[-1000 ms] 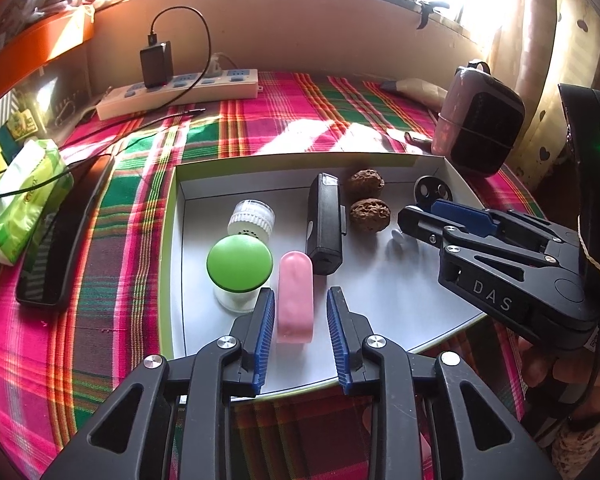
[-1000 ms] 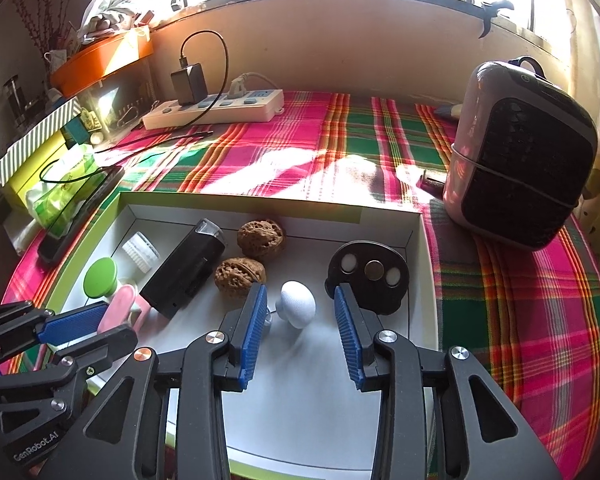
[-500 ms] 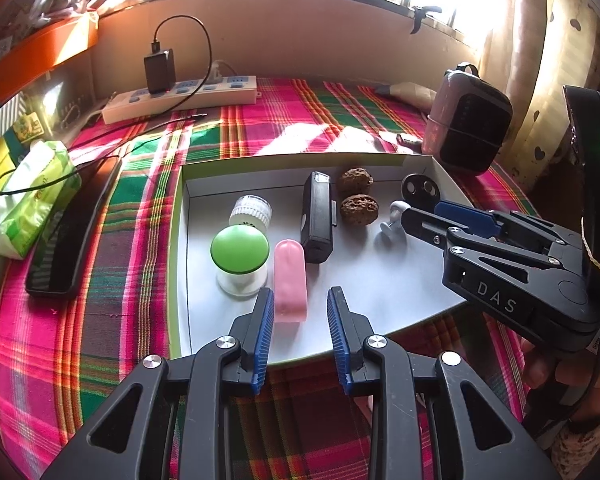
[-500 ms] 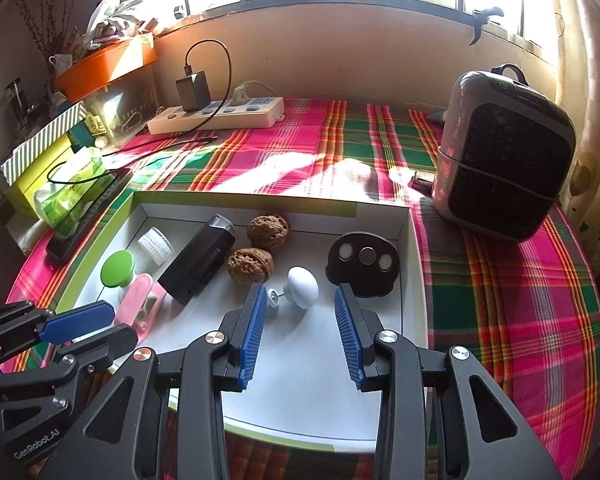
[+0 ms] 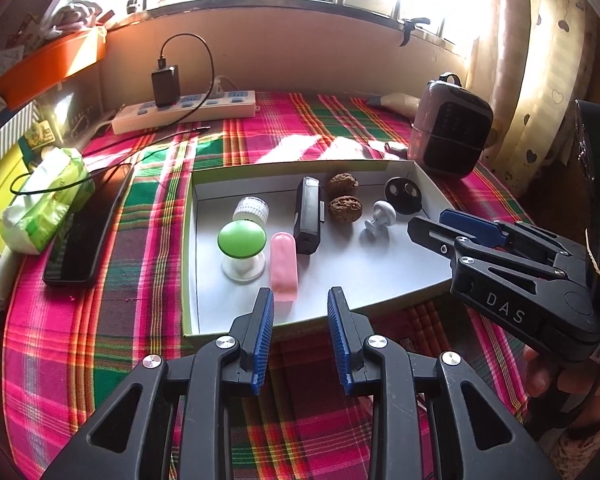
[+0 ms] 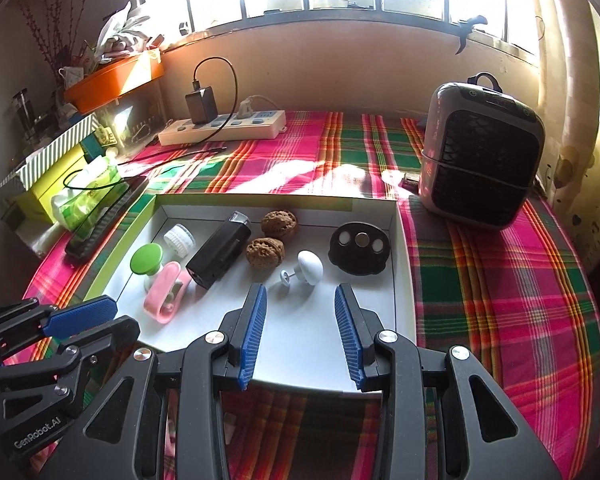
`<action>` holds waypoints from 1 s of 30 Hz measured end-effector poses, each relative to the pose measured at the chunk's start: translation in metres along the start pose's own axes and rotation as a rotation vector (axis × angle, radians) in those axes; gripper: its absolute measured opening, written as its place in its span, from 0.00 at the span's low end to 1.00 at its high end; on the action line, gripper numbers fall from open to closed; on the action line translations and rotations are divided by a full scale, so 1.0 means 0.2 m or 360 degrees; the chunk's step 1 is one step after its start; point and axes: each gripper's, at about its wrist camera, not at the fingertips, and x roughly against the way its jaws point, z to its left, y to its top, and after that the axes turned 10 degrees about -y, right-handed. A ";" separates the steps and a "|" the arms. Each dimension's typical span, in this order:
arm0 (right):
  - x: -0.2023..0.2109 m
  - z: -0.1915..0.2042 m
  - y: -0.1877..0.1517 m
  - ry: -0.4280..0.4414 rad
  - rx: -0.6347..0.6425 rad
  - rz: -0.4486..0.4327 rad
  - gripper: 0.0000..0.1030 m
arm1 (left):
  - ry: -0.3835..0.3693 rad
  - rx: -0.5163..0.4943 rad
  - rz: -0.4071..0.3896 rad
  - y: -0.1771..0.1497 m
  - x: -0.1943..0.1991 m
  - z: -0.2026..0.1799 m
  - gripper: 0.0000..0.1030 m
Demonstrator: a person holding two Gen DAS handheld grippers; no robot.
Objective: Organize objects
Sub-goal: 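Withdraw both open tools toward the remaining pink clip and white cable, then close the right tool on the white USB cable while the left moves over the pink clip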
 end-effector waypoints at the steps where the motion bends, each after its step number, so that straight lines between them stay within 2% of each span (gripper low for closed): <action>1: 0.02 0.00 -0.01 0.0002 0.0000 -0.0005 0.36 | 0.0000 0.0002 -0.0005 -0.01 0.01 0.00 0.25; 6: 0.09 0.02 -0.07 0.0008 0.0002 -0.0019 0.38 | -0.0027 0.0014 -0.0034 -0.05 0.07 0.01 0.25; 8: 0.12 0.03 -0.10 0.0017 -0.0007 -0.0020 0.43 | -0.0041 0.0015 -0.0039 -0.07 0.09 0.00 0.25; 13: 0.17 0.06 -0.18 0.0020 -0.0009 -0.0013 0.44 | -0.0039 -0.0013 -0.0048 -0.13 0.13 0.01 0.28; 20: 0.16 0.11 -0.31 0.0024 0.0013 0.0063 0.44 | -0.0064 0.0040 -0.0028 -0.20 0.17 0.07 0.28; 30: 0.12 0.18 -0.37 -0.0010 0.0072 0.0140 0.44 | -0.0129 0.0059 -0.0001 -0.25 0.16 0.10 0.28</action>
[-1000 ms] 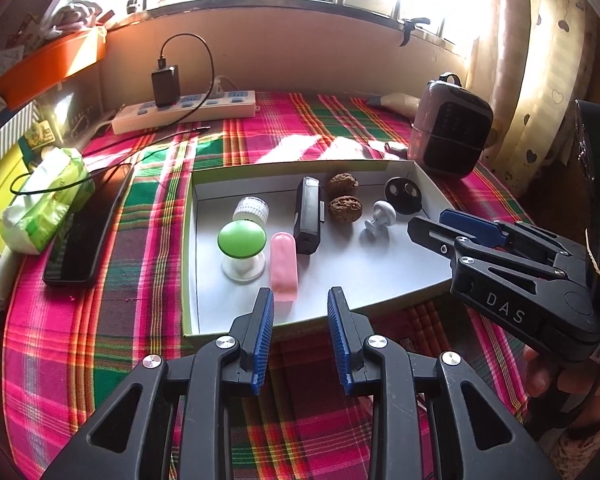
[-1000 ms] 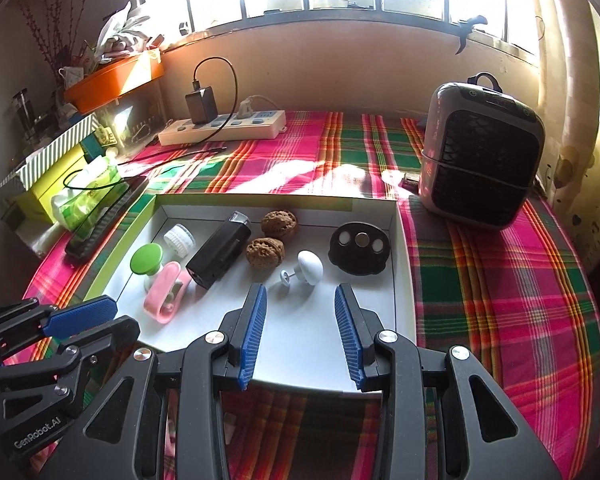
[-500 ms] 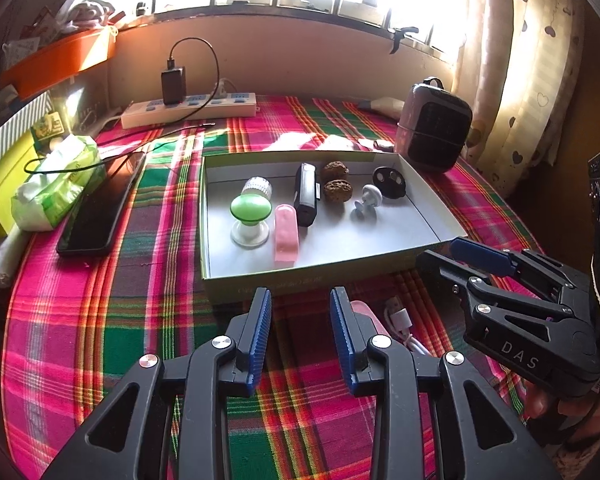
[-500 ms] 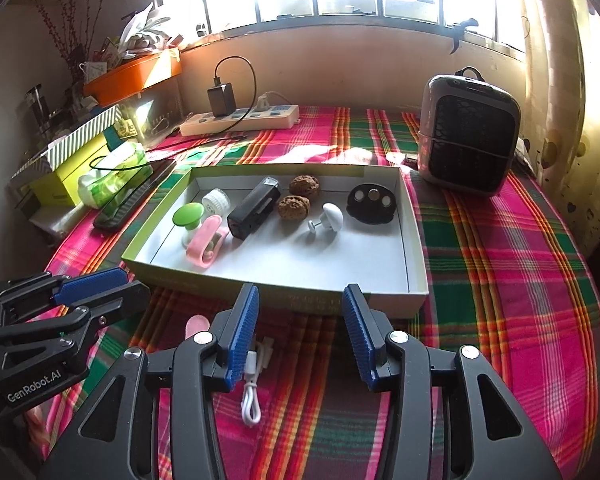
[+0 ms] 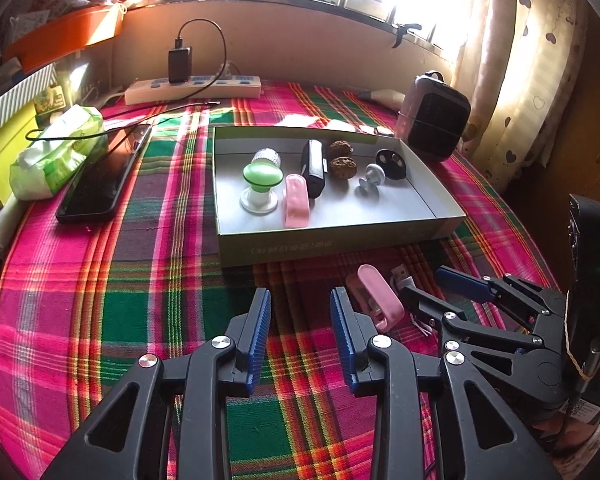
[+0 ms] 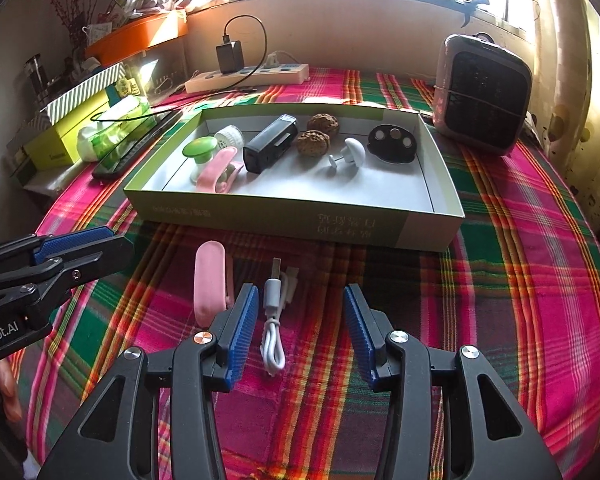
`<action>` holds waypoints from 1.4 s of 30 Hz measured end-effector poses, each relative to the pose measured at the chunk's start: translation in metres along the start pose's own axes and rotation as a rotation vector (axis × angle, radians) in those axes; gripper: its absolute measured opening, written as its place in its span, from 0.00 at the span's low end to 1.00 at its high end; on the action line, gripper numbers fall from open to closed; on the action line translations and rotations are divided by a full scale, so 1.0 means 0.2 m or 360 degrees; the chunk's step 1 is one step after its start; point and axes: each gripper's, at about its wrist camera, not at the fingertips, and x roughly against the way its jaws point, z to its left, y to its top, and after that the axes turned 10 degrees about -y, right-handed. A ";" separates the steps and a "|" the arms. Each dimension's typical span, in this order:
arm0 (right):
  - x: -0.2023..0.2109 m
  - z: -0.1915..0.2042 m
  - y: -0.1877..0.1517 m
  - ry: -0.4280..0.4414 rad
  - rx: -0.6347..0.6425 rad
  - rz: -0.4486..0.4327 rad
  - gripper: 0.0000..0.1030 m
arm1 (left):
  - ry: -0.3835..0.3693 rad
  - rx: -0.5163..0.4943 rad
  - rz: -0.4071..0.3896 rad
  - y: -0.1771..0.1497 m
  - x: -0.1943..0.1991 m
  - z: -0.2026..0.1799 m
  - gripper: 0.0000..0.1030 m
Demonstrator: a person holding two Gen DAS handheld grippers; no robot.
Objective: Organize objects
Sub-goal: 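Close the right tool on the white USB cable while the left moves over the pink clip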
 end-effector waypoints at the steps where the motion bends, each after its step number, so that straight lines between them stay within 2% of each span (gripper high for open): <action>1: -0.01 0.01 0.00 -0.0008 0.0011 0.0006 0.44 | -0.0005 0.0000 0.0003 0.00 0.00 0.00 0.28; 12: -0.03 0.02 0.00 -0.0033 0.0090 0.0016 0.44 | 0.0002 0.0026 0.0032 0.00 -0.02 -0.01 0.28; 20: -0.02 -0.03 0.00 -0.0007 0.0111 0.0002 0.19 | 0.0013 0.0051 0.0044 0.01 -0.04 -0.06 0.28; 22: -0.02 -0.05 0.00 0.0009 0.0100 0.0002 0.16 | 0.0019 0.0057 0.0044 0.01 -0.05 -0.08 0.28; 32: 0.00 -0.17 -0.04 0.0026 0.0076 -0.0010 0.15 | 0.0041 0.0090 0.0097 0.00 -0.13 -0.18 0.38; 42: 0.00 -0.21 -0.05 0.0103 0.0082 0.0010 0.15 | 0.0089 0.0135 0.0129 0.00 -0.21 -0.24 0.41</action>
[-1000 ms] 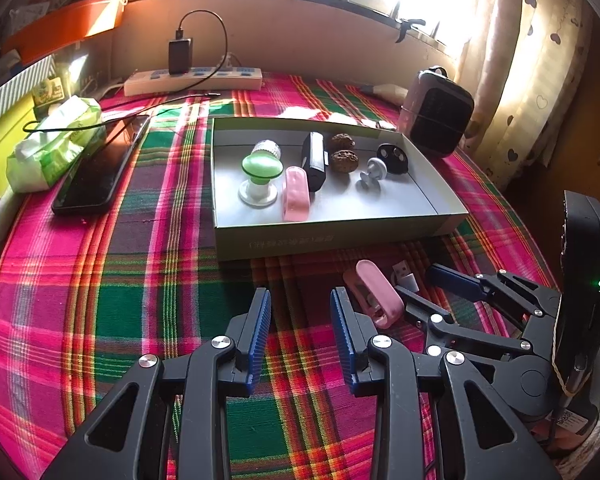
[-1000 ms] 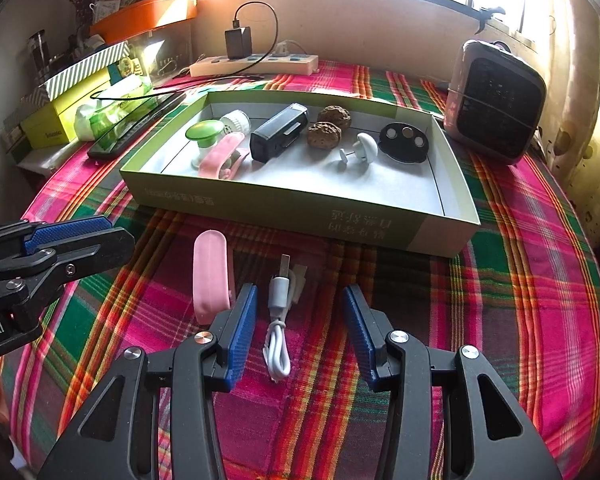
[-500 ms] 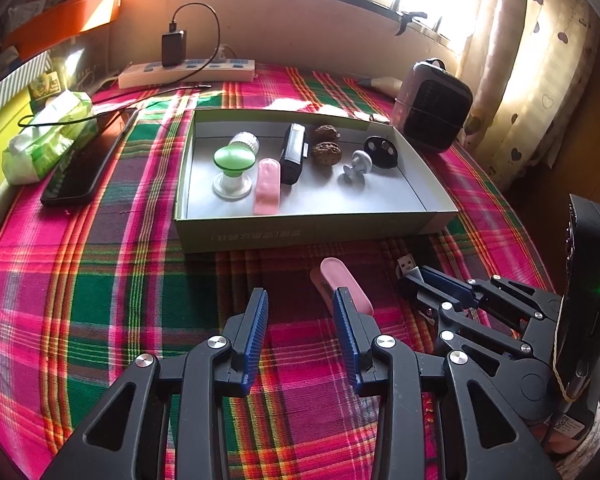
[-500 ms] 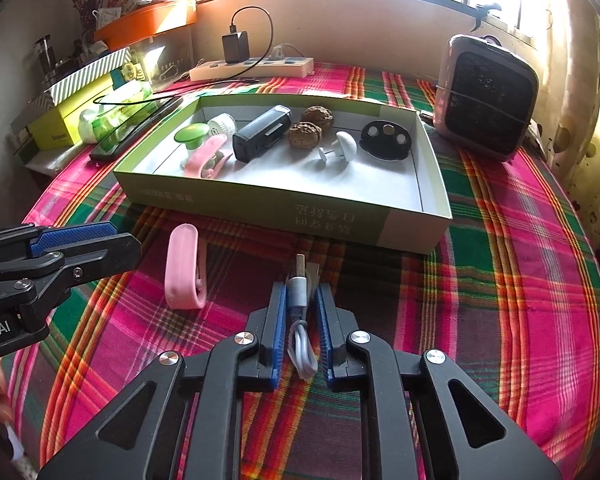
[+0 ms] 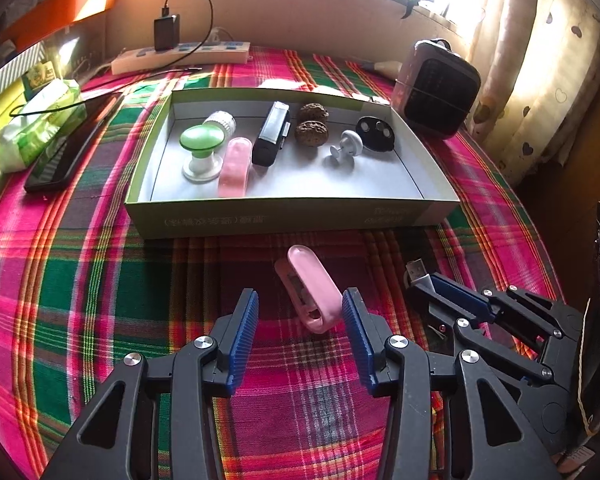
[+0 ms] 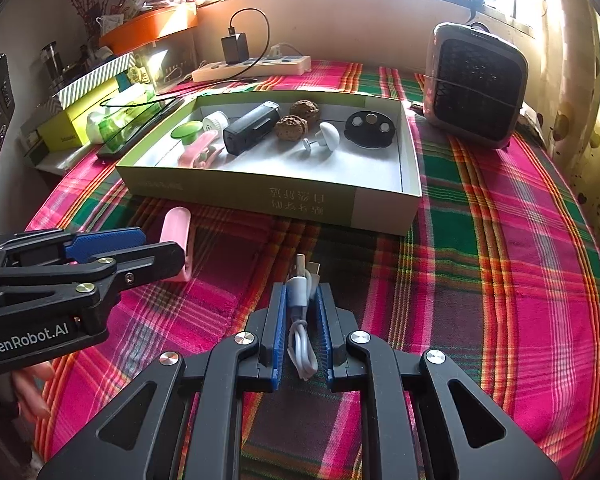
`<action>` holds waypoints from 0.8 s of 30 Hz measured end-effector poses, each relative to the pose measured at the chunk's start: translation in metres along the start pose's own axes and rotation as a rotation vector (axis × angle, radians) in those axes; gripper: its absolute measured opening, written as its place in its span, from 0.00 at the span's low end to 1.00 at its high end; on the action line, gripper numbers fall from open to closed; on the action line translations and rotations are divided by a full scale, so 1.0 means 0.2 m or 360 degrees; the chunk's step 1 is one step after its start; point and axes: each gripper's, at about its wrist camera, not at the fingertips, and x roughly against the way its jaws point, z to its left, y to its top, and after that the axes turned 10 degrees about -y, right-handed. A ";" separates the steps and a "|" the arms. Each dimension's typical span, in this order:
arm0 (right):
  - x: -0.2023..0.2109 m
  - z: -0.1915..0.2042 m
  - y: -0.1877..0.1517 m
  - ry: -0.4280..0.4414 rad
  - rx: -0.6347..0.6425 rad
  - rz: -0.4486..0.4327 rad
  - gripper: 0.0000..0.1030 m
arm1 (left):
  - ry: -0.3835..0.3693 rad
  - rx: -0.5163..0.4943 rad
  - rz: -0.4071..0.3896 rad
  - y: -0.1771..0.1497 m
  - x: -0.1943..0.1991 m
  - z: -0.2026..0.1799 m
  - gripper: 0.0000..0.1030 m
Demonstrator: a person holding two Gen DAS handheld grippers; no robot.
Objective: Organize objects
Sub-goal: 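Close the right tool on the white USB cable while the left moves over the pink clip, then close the left tool on the pink hook-shaped clip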
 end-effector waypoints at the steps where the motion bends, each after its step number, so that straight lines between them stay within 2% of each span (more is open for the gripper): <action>1: 0.00 0.00 0.00 0.0006 -0.0001 0.0000 0.15 | 0.0003 0.0003 0.0003 0.00 -0.01 -0.01 0.41; 12: 0.00 -0.03 -0.01 0.0045 -0.0034 0.0001 0.15 | 0.0041 0.0003 0.0056 0.01 -0.07 -0.05 0.41; 24: 0.01 -0.04 -0.01 0.0051 -0.0046 0.0001 0.15 | 0.0128 -0.0075 0.0031 0.02 -0.10 -0.08 0.41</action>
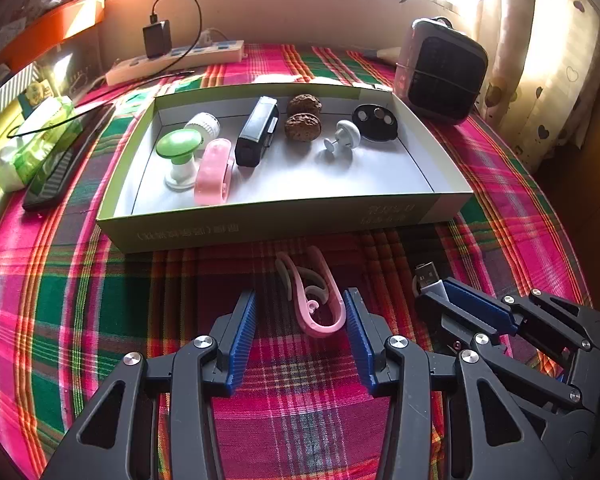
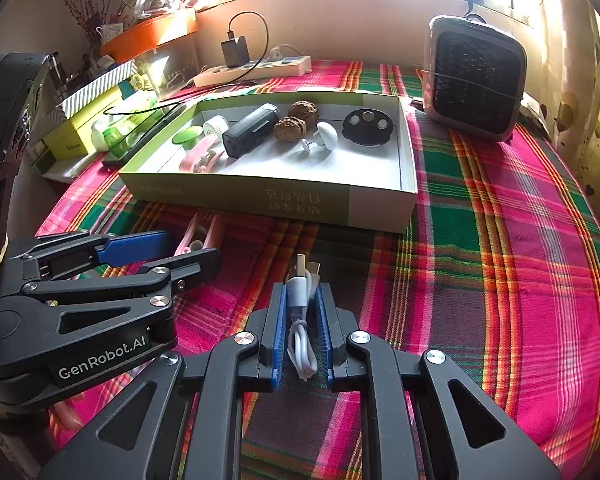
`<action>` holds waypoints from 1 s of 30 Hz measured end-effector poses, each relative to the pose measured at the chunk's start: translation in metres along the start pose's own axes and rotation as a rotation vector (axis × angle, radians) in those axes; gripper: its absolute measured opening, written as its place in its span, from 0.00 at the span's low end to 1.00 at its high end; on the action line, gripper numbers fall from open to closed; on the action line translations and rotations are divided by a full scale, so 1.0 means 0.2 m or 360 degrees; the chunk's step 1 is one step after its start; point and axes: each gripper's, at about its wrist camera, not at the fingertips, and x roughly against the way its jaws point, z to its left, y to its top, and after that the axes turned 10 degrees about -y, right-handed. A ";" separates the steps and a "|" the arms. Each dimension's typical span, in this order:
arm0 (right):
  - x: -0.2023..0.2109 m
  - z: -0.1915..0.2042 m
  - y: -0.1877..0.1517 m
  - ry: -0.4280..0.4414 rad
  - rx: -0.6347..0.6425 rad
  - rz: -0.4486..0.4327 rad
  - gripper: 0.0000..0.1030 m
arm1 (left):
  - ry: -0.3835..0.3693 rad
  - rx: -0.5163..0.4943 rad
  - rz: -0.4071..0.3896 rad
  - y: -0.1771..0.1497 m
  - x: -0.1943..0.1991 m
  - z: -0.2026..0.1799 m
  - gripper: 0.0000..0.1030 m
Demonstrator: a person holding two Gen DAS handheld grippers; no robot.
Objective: Organize objects
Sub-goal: 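Close the left tool on the pink hook-shaped clip, then carry the pink clip and white cable toward the box with both tools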
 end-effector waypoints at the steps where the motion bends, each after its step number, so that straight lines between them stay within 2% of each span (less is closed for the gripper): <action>1: 0.00 0.00 0.00 0.0000 0.0000 0.0001 0.15 | -0.0006 0.0005 -0.0003 0.00 0.00 0.00 0.41; 6: 0.00 0.01 0.00 -0.0005 0.0006 0.0001 0.15 | -0.0007 -0.0003 -0.0007 0.00 0.00 0.01 0.39; 17: 0.00 0.01 0.00 -0.0030 0.0011 0.0000 0.15 | 0.0016 -0.0007 -0.0018 0.00 0.01 0.03 0.21; 30: 0.00 0.01 0.01 -0.0063 0.0016 0.0001 0.15 | 0.0003 -0.0035 -0.0031 -0.01 0.02 0.05 0.19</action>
